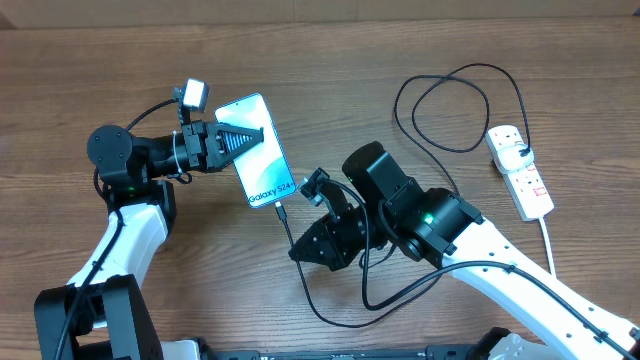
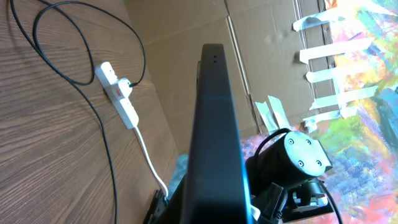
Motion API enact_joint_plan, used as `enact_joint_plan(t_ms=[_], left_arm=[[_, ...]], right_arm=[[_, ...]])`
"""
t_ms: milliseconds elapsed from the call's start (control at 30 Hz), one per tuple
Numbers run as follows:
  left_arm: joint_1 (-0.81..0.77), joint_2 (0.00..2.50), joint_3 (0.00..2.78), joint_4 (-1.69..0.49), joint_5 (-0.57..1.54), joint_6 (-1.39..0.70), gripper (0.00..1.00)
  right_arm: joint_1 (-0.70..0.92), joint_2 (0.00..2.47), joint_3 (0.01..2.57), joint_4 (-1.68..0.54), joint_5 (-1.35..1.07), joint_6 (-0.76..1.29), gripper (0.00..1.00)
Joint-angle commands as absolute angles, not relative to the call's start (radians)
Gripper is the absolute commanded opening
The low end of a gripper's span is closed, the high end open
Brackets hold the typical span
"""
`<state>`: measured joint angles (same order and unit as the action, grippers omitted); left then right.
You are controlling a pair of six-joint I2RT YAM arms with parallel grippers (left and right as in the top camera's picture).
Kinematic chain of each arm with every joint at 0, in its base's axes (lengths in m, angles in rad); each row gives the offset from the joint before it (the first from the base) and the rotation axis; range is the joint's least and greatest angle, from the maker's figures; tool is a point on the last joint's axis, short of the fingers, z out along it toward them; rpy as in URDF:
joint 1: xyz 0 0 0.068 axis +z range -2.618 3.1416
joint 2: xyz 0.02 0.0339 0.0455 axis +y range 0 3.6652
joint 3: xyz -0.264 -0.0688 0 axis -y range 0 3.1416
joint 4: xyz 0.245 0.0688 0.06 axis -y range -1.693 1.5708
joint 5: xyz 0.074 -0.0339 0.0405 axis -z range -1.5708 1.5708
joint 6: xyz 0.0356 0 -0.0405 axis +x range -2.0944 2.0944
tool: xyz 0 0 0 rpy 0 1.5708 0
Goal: Plug charger to phone and switch on socket
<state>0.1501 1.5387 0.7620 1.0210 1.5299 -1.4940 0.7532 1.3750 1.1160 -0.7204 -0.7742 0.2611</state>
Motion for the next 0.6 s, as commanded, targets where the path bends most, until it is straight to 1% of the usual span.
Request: enact_joint_plan(t_ms=[0, 567], left_arm=[[0.147, 1.530, 0.782, 1.030, 1.520, -1.504, 0.04], [0.147, 1.530, 0.782, 1.030, 1.518, -1.504, 0.04]], right_arm=[[0.752, 1.373, 1.113, -0.720, -0.786, 0.256, 0.04], [0.752, 1.372, 1.114, -0.711, -0.787, 0.235, 0.04]])
